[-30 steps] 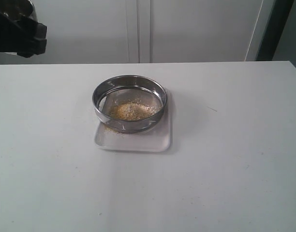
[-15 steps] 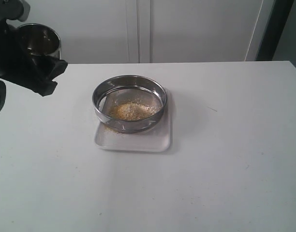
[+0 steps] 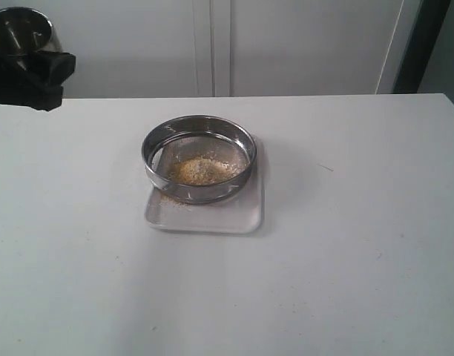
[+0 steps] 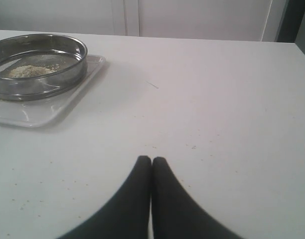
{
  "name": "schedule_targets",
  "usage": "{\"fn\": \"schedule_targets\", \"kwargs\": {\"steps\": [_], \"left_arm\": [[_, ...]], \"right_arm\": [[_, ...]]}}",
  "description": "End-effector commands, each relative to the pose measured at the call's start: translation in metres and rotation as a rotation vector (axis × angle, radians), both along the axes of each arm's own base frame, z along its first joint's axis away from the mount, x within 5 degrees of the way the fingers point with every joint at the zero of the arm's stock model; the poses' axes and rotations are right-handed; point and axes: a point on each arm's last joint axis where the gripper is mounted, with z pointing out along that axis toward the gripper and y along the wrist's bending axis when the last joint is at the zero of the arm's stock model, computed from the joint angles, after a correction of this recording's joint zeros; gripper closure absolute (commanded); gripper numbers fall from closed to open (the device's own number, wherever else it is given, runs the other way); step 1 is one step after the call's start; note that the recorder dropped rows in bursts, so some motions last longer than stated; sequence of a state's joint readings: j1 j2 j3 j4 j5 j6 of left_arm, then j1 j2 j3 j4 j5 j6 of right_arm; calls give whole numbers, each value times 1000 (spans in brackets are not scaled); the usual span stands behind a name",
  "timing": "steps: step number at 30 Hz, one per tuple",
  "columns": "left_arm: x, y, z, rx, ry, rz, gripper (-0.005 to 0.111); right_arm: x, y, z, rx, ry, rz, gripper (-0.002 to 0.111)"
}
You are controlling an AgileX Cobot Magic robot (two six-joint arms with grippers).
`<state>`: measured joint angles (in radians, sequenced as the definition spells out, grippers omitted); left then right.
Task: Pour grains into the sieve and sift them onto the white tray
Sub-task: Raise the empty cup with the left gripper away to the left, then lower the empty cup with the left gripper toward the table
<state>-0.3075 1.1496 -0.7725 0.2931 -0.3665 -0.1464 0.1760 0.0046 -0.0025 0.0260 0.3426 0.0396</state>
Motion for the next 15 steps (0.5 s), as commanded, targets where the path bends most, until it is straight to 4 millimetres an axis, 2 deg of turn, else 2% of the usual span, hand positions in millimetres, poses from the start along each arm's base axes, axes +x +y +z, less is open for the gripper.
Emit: {"fn": "schedule_targets", "kwargs": {"steps": [1, 8, 15], "left_arm": [[3, 10, -11, -120, -51, 47, 107], [11, 14, -41, -179, 2, 94, 107], [23, 11, -69, -141, 108, 106, 107]], "right_arm": [[0, 0, 0, 5, -8, 2, 108], [0, 0, 0, 5, -8, 2, 108], [0, 0, 0, 5, -8, 2, 108]]}}
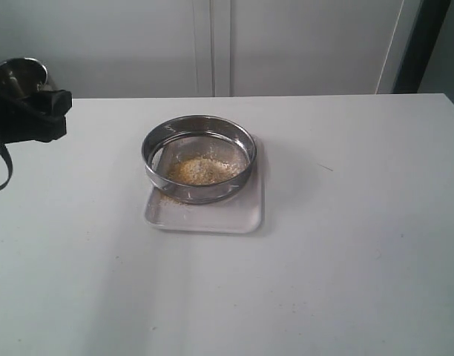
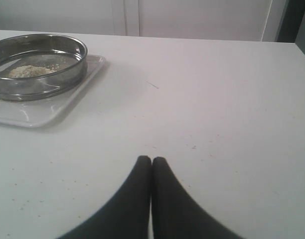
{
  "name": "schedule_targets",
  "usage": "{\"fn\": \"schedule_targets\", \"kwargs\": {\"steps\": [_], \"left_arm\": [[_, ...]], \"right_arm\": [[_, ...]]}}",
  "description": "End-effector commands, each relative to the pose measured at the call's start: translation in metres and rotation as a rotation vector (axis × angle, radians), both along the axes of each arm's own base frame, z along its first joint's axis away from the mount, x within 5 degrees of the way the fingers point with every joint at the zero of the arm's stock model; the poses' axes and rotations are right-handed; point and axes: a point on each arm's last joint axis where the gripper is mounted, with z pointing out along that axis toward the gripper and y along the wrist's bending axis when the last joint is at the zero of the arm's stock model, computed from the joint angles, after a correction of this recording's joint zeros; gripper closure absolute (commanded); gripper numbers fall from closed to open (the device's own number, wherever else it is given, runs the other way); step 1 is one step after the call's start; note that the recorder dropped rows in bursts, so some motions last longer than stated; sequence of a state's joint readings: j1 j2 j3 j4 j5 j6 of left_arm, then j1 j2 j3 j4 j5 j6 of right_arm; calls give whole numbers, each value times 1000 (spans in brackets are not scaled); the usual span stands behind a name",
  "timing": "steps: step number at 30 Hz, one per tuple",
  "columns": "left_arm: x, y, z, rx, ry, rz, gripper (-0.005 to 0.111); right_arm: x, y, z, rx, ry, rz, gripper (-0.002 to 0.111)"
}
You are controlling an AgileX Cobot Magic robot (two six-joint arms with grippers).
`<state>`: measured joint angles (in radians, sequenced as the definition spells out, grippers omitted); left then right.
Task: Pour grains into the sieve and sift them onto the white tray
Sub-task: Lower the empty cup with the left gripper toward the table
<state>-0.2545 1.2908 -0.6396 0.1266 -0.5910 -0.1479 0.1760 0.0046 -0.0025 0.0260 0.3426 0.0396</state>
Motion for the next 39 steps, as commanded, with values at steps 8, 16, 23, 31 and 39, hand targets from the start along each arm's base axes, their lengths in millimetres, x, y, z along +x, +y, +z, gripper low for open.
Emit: {"fn": "schedule_targets", "kwargs": {"steps": [8, 16, 23, 31, 39], "left_arm": [[16, -3, -34, 40, 59, 0, 107], [9, 0, -73, 19, 105, 16, 107], [8, -1, -94, 11, 149, 14, 107], [11, -8, -115, 28, 193, -51, 107], [14, -16, -132, -1, 188, -124, 107]], "right_arm": [[0, 0, 0, 5, -8, 2, 108], [0, 0, 0, 5, -8, 2, 108], [0, 0, 0, 5, -8, 2, 108], [0, 0, 0, 5, -8, 2, 108], [0, 0, 0, 5, -8, 2, 108]]}}
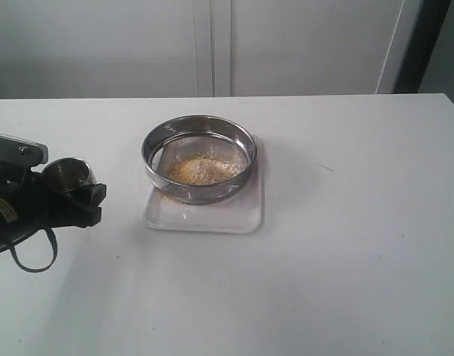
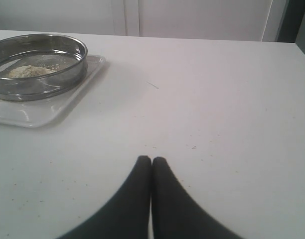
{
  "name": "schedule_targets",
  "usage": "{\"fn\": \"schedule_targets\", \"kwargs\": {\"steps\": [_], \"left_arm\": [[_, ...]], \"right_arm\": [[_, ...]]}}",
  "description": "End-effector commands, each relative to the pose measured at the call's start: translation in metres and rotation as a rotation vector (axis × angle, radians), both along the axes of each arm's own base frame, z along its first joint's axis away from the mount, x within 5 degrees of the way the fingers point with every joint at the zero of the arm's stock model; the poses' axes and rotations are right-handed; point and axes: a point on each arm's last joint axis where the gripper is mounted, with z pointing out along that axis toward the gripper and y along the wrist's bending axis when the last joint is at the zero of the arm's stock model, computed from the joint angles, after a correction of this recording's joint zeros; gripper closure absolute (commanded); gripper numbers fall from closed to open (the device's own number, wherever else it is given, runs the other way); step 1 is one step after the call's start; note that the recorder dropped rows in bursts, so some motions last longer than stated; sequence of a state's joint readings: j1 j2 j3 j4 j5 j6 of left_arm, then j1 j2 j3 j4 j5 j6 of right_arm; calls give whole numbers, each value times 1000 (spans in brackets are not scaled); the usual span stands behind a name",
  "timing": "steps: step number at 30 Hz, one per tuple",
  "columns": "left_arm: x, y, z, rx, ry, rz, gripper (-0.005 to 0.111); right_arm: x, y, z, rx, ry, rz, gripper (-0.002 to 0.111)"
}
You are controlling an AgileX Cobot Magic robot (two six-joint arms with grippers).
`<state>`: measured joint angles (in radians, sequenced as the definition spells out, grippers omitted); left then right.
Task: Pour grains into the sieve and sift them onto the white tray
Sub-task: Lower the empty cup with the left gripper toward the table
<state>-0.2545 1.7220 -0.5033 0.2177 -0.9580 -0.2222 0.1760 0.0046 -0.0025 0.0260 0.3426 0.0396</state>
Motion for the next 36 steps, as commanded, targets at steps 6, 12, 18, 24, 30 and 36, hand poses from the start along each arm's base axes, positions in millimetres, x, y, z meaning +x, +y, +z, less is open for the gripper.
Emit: {"fn": "schedule_targets", "kwargs": {"steps": [6, 12, 18, 24, 30, 36], "left_arm": [[1, -6, -23, -14, 17, -63, 107], [2, -7, -36, -21, 29, -71, 107], [1, -7, -47, -12, 65, -76, 107], [0, -7, -53, -1, 90, -83, 101], [0, -7, -52, 6, 76, -81, 51], [1, -7, -50, -1, 57, -82, 12]], "right_arm": [[0, 0, 0, 5, -8, 2, 108], [0, 0, 0, 5, -8, 2, 108], [0, 0, 0, 5, -8, 2, 108], [0, 0, 0, 5, -8, 2, 108], [0, 0, 0, 5, -8, 2, 108], [0, 0, 0, 5, -8, 2, 108]]}}
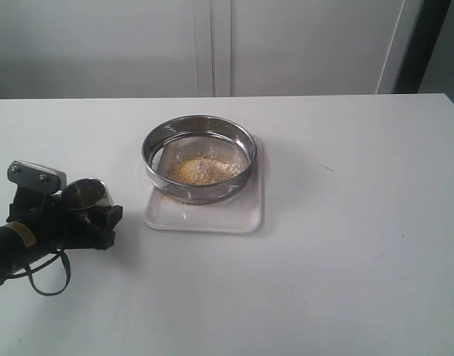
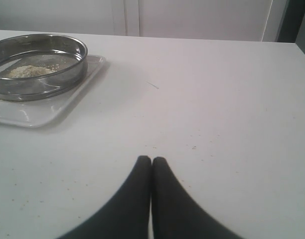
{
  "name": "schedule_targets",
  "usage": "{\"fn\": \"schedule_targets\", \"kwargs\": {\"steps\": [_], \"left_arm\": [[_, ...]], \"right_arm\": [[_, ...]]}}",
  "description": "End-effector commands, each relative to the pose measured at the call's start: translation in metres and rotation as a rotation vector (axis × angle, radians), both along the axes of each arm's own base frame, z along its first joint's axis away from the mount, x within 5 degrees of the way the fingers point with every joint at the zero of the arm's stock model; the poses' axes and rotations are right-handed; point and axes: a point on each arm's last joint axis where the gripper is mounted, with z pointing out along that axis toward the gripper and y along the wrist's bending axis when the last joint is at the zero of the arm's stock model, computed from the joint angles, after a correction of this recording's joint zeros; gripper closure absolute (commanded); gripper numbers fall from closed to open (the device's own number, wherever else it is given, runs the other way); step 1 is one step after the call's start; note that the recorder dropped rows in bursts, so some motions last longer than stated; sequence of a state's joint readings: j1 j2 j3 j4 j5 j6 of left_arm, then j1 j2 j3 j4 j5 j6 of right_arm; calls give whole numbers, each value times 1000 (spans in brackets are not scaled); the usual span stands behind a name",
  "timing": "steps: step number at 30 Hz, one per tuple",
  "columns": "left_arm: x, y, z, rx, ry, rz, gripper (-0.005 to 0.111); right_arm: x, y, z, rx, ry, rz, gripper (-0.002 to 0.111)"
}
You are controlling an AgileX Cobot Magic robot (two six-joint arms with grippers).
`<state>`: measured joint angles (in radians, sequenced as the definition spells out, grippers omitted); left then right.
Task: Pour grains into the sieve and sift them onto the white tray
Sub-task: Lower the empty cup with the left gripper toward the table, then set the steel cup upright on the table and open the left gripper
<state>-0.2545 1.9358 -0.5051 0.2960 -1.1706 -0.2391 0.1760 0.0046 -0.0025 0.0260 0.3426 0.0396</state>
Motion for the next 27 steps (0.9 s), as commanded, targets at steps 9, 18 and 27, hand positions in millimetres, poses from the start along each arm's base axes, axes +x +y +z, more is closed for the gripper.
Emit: {"fn": "schedule_targets", "kwargs": {"steps": [9, 18, 27], "left_arm": [[-3, 2, -6, 29, 46, -3, 7], [-7, 4, -4, 54, 149, 12, 7], [-16, 6, 22, 44, 238, 33, 7]], "right_arm": [[0, 0, 0, 5, -8, 2, 108], [0, 0, 0, 5, -8, 2, 108], [0, 0, 0, 5, -8, 2, 108]]}}
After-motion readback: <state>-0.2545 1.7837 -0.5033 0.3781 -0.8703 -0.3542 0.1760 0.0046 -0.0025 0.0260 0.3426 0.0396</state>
